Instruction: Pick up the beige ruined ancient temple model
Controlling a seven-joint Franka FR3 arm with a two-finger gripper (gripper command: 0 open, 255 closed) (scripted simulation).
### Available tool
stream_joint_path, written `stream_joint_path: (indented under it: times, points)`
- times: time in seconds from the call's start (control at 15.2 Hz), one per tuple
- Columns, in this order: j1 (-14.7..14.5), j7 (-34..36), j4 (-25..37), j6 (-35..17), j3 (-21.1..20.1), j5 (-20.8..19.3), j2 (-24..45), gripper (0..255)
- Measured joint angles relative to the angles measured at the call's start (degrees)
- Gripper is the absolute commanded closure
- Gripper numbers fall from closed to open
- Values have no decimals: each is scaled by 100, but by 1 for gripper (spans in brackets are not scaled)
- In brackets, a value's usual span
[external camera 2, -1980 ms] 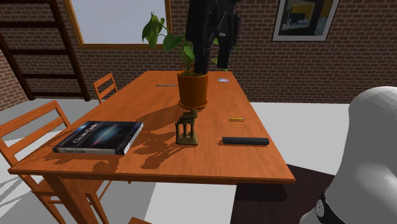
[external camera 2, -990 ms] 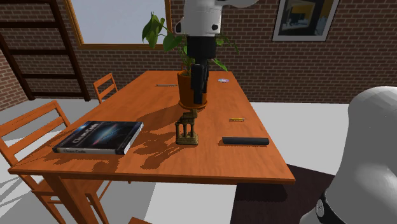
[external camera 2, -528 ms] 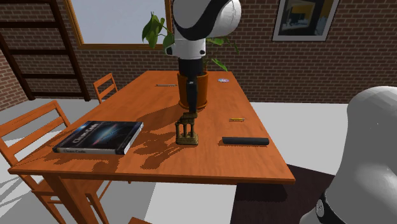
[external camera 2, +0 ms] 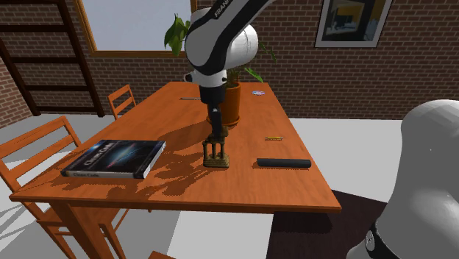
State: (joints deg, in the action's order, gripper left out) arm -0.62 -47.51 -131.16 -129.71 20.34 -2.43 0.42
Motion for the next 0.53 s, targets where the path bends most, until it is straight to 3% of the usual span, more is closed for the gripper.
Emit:
stream_joint_path:
  times: [0.26, 0.33, 0.53]
  points:
    - [20, -88, -84, -272, 14, 78, 197, 0]
    - [16, -85, -98, -306, 9, 87, 218, 255]
    - [8, -78, -107, -340, 1, 94, 229, 255]
